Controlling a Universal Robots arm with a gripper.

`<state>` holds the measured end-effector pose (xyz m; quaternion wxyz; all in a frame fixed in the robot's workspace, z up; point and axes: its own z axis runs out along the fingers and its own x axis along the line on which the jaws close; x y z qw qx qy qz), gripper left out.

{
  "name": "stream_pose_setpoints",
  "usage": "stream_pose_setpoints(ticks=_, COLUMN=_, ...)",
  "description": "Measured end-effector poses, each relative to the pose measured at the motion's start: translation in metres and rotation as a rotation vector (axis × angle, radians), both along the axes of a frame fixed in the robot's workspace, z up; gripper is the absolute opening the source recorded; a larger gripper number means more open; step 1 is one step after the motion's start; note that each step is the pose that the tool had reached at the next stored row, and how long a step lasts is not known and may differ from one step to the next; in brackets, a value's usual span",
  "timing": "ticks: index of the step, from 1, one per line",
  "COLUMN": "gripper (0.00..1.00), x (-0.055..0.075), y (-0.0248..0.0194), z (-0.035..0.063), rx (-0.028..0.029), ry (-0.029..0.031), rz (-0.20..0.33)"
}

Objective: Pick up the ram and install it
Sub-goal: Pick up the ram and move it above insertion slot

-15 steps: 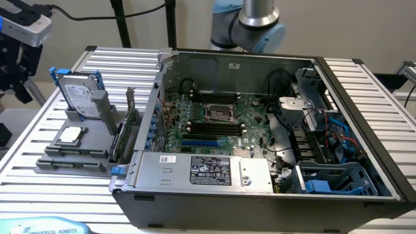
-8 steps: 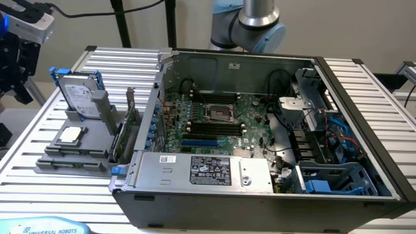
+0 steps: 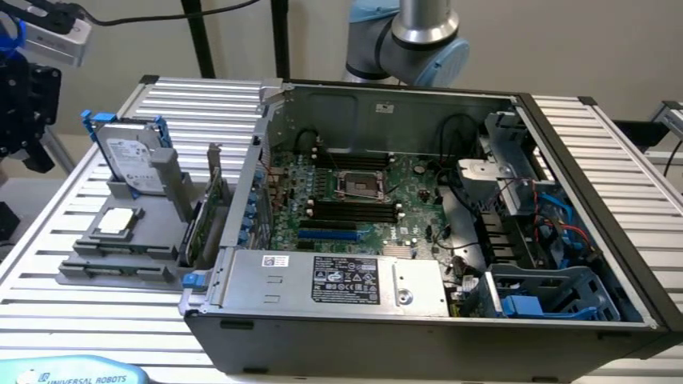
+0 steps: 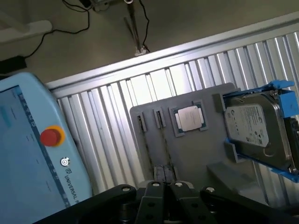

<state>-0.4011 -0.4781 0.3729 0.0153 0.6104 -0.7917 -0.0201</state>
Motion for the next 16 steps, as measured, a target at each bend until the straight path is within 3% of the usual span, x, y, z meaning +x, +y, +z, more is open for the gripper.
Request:
stream_pose_setpoints(ticks=10, gripper=0.11, x=0.0001, y=0.0000, z=-0.0039, rx=0.0002, ry=-0.0011, rz=0.169)
stream_pose_setpoints(ticks=16, gripper=0.11, x=0.0023, y=0.0000, z=-0.0081, rx=0.0002, ry=-0.0011, rz=0.231)
